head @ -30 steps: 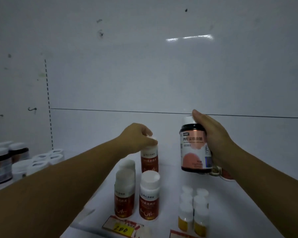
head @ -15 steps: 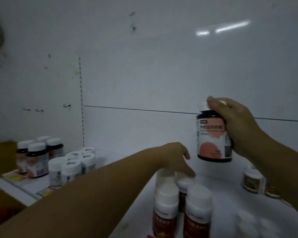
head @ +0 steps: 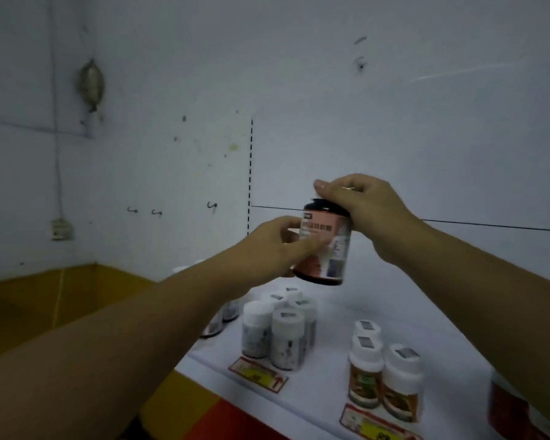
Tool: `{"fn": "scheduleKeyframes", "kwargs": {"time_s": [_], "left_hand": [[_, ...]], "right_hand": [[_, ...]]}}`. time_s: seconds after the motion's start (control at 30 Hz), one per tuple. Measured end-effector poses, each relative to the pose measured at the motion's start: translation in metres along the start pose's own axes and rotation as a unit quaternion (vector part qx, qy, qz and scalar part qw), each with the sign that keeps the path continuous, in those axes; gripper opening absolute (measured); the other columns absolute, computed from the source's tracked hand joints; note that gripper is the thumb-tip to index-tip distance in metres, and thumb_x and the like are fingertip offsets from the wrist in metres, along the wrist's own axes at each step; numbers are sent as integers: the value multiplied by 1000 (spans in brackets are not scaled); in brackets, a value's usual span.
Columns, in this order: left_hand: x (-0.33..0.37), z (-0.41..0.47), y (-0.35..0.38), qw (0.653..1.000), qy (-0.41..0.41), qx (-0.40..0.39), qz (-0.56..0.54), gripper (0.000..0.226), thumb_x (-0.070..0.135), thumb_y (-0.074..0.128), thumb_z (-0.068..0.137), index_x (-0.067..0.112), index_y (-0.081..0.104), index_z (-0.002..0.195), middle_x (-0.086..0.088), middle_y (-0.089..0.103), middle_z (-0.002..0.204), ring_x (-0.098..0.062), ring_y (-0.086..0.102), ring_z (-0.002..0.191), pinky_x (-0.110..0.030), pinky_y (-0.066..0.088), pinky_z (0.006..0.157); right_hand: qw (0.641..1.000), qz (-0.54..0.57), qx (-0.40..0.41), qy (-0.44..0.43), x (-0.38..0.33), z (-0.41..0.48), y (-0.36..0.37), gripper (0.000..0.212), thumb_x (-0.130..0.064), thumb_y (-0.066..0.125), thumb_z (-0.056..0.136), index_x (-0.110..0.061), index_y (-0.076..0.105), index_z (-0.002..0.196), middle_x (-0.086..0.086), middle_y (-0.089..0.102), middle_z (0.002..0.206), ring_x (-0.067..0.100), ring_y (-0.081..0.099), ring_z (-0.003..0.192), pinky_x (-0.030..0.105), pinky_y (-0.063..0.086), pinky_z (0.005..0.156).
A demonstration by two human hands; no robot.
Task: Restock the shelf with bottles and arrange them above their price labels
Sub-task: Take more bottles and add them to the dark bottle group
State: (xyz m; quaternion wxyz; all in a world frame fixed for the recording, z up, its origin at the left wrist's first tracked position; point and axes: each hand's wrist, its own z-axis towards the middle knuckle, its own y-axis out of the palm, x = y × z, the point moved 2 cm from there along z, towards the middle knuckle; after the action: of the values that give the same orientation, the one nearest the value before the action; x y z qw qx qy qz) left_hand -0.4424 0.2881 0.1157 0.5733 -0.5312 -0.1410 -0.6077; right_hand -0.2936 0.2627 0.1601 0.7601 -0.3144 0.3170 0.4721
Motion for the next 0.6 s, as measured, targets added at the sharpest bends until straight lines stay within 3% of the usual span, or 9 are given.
{"fn": "scheduleKeyframes", "kwargs": {"time_s": [0.07,0.2,0.3,0.37,0.5,0.6], "left_hand": [[-15,-3,-27,999,1,37,19,49,42,79,69,28,58,111,0,69,104,-16,70,93,-39,56,89],[-43,-7,-68,996,-1,86,35,50,34,79,72,29,55,115,4,67,106,-9,65,91,-21,53,73],[-69,-3,-90,991,1,116,66,54,34,81,68,33,53,114,9,65,104,-5,64,87,-21,52,72],[-84,6,-103,990,7,120,71,56,32,80,70,32,52,119,11,64,105,-4,63,89,-18,50,71],[-109,31,-135,993,-2,114,19,53,38,62,86,23,47,135,11,56,124,-8,55,113,-25,42,92],[-152,48,-168,992,-42,117,14,49,44,46,94,23,45,138,10,47,137,-7,42,120,-29,33,105]], "right_hand": [[1000,-2,-11,11,-1,8,34,30,-38,74,74,-12,66,88,5,70,90,21,68,83,41,56,82],[995,-78,-64,15,-5,27,81,34,-42,72,75,-15,64,94,3,69,98,21,66,92,45,54,88],[970,-209,-126,13,-6,41,107,31,-41,67,79,-17,63,98,3,65,103,20,64,92,38,58,79],[965,-227,-134,9,-3,54,121,29,-36,67,79,-16,62,100,5,63,105,21,63,92,34,59,73],[971,-230,-70,-18,11,91,141,30,-35,68,75,-20,61,100,5,61,110,22,62,93,40,58,78],[963,-265,-26,-31,35,124,151,32,-38,69,74,-27,58,102,2,60,111,21,59,96,32,52,73]]}}
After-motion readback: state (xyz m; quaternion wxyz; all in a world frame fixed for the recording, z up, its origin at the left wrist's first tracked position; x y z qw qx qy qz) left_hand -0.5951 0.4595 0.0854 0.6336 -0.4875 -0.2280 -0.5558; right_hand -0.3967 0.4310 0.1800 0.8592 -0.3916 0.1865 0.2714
